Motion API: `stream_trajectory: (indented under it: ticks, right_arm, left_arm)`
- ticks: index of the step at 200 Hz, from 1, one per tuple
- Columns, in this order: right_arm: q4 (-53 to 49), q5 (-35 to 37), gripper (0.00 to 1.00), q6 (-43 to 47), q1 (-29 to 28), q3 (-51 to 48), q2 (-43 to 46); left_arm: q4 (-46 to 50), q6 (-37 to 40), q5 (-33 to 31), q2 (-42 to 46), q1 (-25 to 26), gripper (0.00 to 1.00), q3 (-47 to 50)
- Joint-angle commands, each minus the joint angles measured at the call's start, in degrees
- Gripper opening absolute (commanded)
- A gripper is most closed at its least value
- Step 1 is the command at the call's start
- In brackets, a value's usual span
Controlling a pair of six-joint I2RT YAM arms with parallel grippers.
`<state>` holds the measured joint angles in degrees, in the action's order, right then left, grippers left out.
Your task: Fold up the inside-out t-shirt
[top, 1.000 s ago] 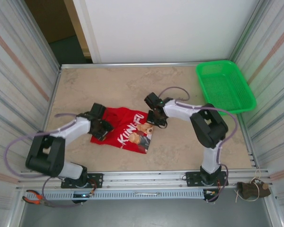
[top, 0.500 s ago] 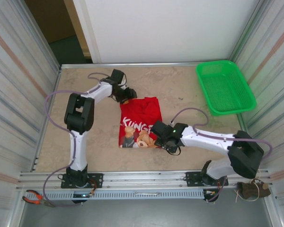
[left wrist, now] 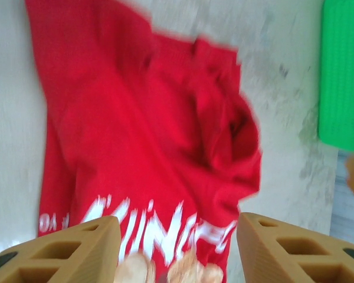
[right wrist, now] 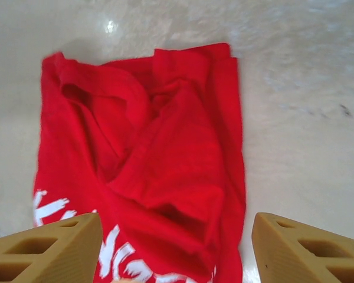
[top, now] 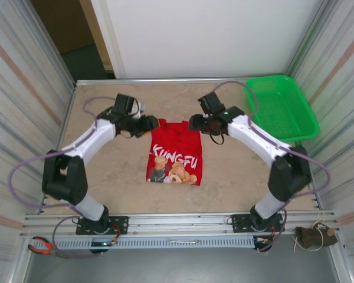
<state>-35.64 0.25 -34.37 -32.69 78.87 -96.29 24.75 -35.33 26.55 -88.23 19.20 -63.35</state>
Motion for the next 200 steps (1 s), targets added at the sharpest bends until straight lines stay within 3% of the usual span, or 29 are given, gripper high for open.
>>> stream_trajectory:
  ticks: [1, 35, 58, 72, 103, 140, 173, 200]
  right_arm:
    - [-1.0, -3.5, 0.67, 6.9, -1.2, 3.2, -5.7]
    - [-0.8, -2.2, 0.66, 7.4, -2.3, 7.5, -12.4]
    - [-0.2, -2.2, 0.59, 7.3, -1.9, 9.3, -15.2]
    - [-0.3, -2.3, 0.45, 6.9, -1.4, 10.3, -16.9]
    - [0.1, -4.2, 0.00, 6.3, 0.6, 10.5, -17.6]
    - [1.6, -6.3, 0.00, 5.2, 3.9, 11.5, -15.6]
    - [6.7, -12.7, 0.00, -0.3, 9.8, 11.7, -15.4]
    - [11.4, -17.3, 0.00, -5.0, 13.5, 12.2, -17.6]
  left_arm:
    - [-5.5, -5.3, 0.6, 5.2, 3.3, 0.52, 9.5]
    - [-11.8, -9.1, -0.9, 11.3, 11.1, 0.44, 20.4]
    - [-15.1, -10.6, -2.3, 12.2, 14.3, 0.40, 24.6]
    - [-18.8, -12.3, -1.9, 11.1, 14.7, 0.37, 27.2]
    - [-24.2, -14.3, -1.8, 6.1, 14.9, 0.32, 31.0]
    - [-24.4, -15.6, -1.5, -0.2, 15.0, 0.20, 33.0]
    - [-23.0, -16.8, -2.3, -4.3, 15.4, 0.00, 34.5]
    - [-24.0, -16.8, -2.0, -7.3, 16.0, 0.00, 35.4]
